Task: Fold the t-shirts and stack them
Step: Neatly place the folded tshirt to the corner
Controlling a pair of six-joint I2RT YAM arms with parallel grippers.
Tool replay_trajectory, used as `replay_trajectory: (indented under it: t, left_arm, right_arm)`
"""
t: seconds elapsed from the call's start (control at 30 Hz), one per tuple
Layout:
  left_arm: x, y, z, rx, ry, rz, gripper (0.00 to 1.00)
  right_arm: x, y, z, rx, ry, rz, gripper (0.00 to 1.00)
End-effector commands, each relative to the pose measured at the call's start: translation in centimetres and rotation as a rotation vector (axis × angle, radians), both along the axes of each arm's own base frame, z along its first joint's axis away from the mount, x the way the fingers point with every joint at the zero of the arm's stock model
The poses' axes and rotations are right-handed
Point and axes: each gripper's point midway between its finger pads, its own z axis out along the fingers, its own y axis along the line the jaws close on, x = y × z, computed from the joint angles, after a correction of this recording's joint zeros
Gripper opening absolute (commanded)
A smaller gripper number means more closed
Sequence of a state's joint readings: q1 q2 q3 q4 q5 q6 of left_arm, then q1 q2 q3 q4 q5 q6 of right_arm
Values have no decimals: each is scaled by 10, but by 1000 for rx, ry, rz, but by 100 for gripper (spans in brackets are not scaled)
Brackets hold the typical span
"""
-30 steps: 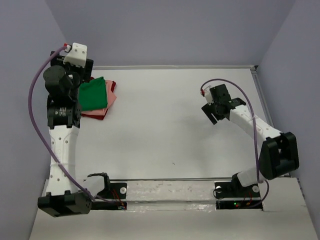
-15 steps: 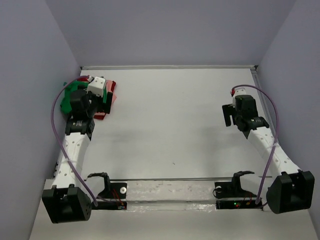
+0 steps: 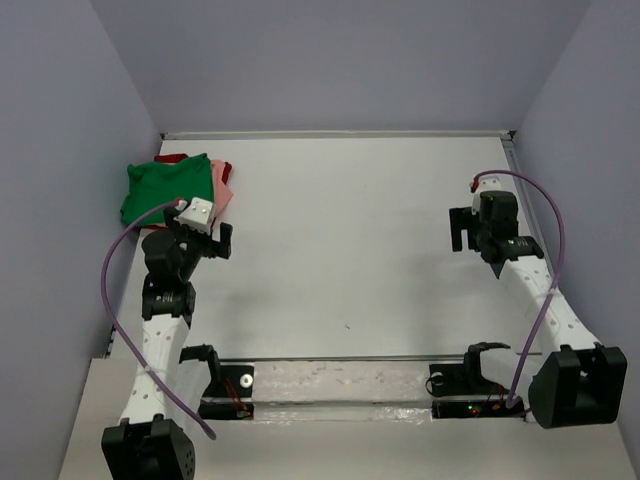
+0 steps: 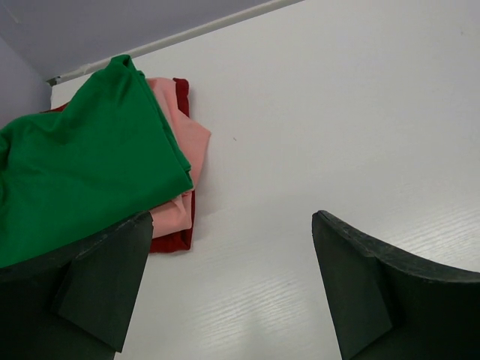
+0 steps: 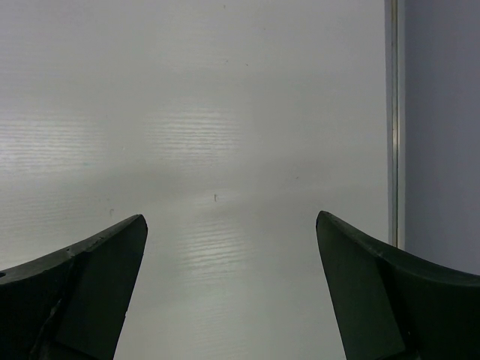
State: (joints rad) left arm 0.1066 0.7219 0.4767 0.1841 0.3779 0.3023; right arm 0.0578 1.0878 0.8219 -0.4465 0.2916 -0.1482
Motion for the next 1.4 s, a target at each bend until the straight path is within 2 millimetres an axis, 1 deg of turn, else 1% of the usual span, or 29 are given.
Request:
replay_trajectory:
  t: [0.0,0.03,0.07,0.13,0.3,0.4,0.47,0.53,0.63,0.7,0.8,0.83,0.9,0.93,1.13,1.37]
  left_arm:
    - [3,-16,17,-39,-84,-91,99]
    - [3,-18,14,-42,-79,-97,99]
    - [3,-18,9,-44,-69,-97,99]
    - [2,-18,3,-48,-55,-98,99]
    - [-6,-33,-7,-70,-27,-181,99]
    - [-11,-37,-4,-71,-33,-206,99]
    - [-11,-35,0,-55,-47,-200,99]
    - [-13,-32,3,-38,-58,-188,99]
    - [-17,-35,4,-26,-68,-209,99]
    - [-18,-37,2,-21,-65,-227,99]
    - [-17,-29,6,-9,-77,-192,99]
    - [-17,-22,9,-8,-88,-167,99]
    - [-19,-17,7,-15,-87,-155,99]
    - [-19,-13,8,-14,-90,-140,99]
    - [-18,-11,-4,-37,-38,-151,99]
    - [-19,-10,-7,-22,-33,-152,99]
  right_arm:
    - [5,3,21,48,-77,7,100]
    - [4,0,23,53,-85,-1,100]
    - [5,4,24,68,-91,14,100]
    - [4,-3,28,96,-109,-15,100]
    - [4,-10,34,111,-136,6,100]
    - [2,-9,32,139,-131,31,100]
    - [0,-10,30,132,-121,35,100]
    - [-1,-15,30,130,-108,5,100]
    - [-2,-8,25,153,-78,39,100]
    - [-2,-8,24,153,-74,44,100]
    - [-2,-12,29,134,-85,31,100]
    - [-2,-10,31,141,-87,39,100]
    - [-3,-6,32,148,-78,69,100]
    - [-4,1,35,162,-87,109,100]
    - [-7,1,36,150,-91,115,100]
    - [-6,2,30,154,-71,127,100]
